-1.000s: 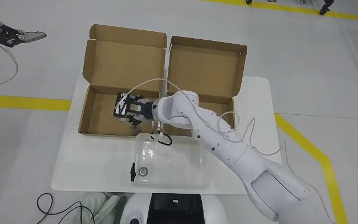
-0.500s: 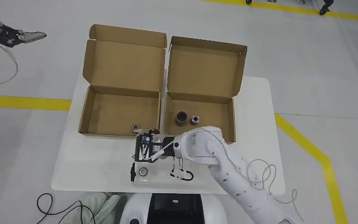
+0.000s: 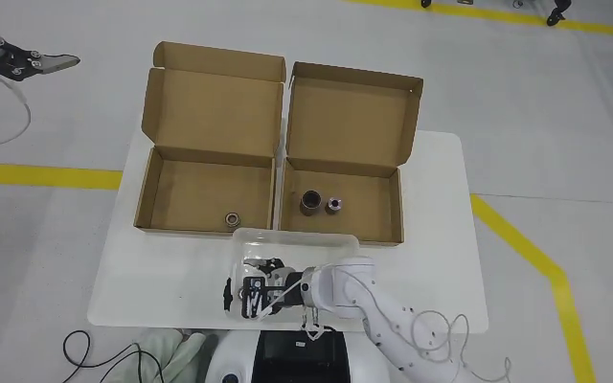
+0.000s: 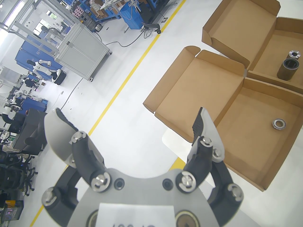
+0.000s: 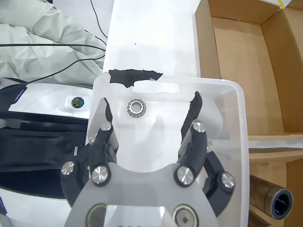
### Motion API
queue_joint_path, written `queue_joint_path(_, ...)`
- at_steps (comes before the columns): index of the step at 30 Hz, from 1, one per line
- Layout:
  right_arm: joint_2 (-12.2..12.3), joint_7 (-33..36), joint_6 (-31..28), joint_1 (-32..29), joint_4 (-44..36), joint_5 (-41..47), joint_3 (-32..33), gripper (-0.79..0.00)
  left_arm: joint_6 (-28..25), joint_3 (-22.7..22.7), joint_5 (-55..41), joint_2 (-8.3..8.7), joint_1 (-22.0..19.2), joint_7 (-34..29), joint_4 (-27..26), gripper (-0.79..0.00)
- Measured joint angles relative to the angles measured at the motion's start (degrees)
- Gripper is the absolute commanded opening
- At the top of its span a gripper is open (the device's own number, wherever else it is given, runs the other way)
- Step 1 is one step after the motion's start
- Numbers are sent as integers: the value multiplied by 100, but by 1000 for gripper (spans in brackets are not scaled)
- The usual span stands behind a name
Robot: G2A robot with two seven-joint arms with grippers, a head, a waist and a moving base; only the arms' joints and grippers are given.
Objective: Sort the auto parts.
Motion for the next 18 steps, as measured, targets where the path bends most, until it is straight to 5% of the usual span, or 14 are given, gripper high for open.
queue_joint_path(18,5,-175,165,-3,51,-87,-26,0,0,0,0,0,0,0,0,0)
